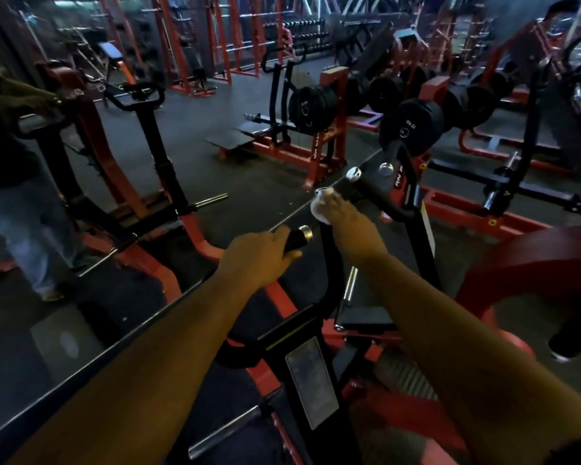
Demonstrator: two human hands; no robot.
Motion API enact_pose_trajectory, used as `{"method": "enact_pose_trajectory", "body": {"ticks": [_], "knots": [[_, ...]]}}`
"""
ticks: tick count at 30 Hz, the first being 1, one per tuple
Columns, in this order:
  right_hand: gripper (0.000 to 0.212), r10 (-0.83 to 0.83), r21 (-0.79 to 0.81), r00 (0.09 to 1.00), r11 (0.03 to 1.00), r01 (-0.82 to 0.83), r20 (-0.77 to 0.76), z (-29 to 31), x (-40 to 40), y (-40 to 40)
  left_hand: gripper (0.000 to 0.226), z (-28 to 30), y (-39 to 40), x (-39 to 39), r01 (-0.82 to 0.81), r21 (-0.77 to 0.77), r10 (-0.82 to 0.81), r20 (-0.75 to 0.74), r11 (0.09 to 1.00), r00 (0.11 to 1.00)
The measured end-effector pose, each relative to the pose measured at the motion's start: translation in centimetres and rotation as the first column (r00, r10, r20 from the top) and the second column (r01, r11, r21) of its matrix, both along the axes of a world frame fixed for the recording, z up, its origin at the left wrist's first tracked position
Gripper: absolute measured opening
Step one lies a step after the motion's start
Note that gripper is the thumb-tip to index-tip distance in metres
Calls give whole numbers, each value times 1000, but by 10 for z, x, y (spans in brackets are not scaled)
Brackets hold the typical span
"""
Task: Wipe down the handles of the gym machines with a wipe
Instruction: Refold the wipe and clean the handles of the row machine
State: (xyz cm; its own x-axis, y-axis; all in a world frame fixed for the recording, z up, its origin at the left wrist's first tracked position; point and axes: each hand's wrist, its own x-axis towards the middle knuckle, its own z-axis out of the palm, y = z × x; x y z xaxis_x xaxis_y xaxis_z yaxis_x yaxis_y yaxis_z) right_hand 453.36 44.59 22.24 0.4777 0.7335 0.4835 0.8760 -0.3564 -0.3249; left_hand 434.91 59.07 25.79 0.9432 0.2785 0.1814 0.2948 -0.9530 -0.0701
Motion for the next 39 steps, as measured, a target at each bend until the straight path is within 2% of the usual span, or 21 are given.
{"method": "enact_pose_trajectory", "body": {"ticks": [2,6,9,10,11,13,15,16,17,20,21,24,29,31,33,34,36,37,39], "knots": [[66,36,-2,998,999,-36,61,-28,2,-6,51,2,4,6,-9,-49,7,-40,999,999],[60,135,11,981,990,-138,141,-83,-15,-38,55,3,7,12,-27,-82,23,-56,996,998],[87,232,-67,968,972,-226,98,-114,-29,-69,55,1,10,12,-32,-87,28,-54,996,998],[88,269,-88,958,961,-260,103,-118,-30,-78,55,0,10,12,-34,-90,29,-51,995,998],[77,300,-79,948,953,-293,108,-110,-32,-84,55,0,10,13,-34,-88,30,-46,996,998],[45,274,76,957,957,-281,89,-78,-30,-83,55,0,10,13,-33,-78,30,-36,996,999],[39,134,261,990,955,-140,42,-31,-20,-64,54,-1,9,13,-31,-68,30,-23,997,999],[40,56,285,997,956,-67,46,-10,-12,-48,54,-1,9,12,-30,-64,29,-17,998,999],[41,18,244,996,969,-39,88,6,-5,-32,54,-2,9,12,-29,-60,29,-12,998,1000],[46,133,-21,977,991,-132,169,6,11,2,55,-1,9,10,-34,-59,34,1,998,999],[48,169,-64,969,985,-159,183,-5,12,3,54,-1,8,9,-32,-56,33,6,998,999],[46,237,6,953,970,-242,188,-43,-2,-16,53,0,7,9,-29,-46,30,11,999,999],[44,329,-5,940,944,-330,92,-96,-38,-66,52,3,5,9,-16,-42,16,5,999,1000],[39,350,14,934,936,-352,67,-102,-43,-84,53,3,4,9,-14,-45,15,13,999,1000],[43,364,117,929,922,-370,74,-79,-43,-88,54,2,4,10,-17,-39,17,15,999,1000],[42,337,216,940,915,-340,51,-63,-43,-83,54,1,4,11,-15,-33,15,12,999,1000],[32,210,417,977,893,-171,-48,-31,-34,-63,54,0,5,11,-12,-25,12,8,1000,1000],[36,125,461,987,885,-63,-104,-13,-28,-49,54,0,5,11,-12,-20,12,10,1000,1000],[48,10,411,981,909,72,-194,9,-20,-21,54,0,6,11,-17,-16,17,20,1000,1000]]}}
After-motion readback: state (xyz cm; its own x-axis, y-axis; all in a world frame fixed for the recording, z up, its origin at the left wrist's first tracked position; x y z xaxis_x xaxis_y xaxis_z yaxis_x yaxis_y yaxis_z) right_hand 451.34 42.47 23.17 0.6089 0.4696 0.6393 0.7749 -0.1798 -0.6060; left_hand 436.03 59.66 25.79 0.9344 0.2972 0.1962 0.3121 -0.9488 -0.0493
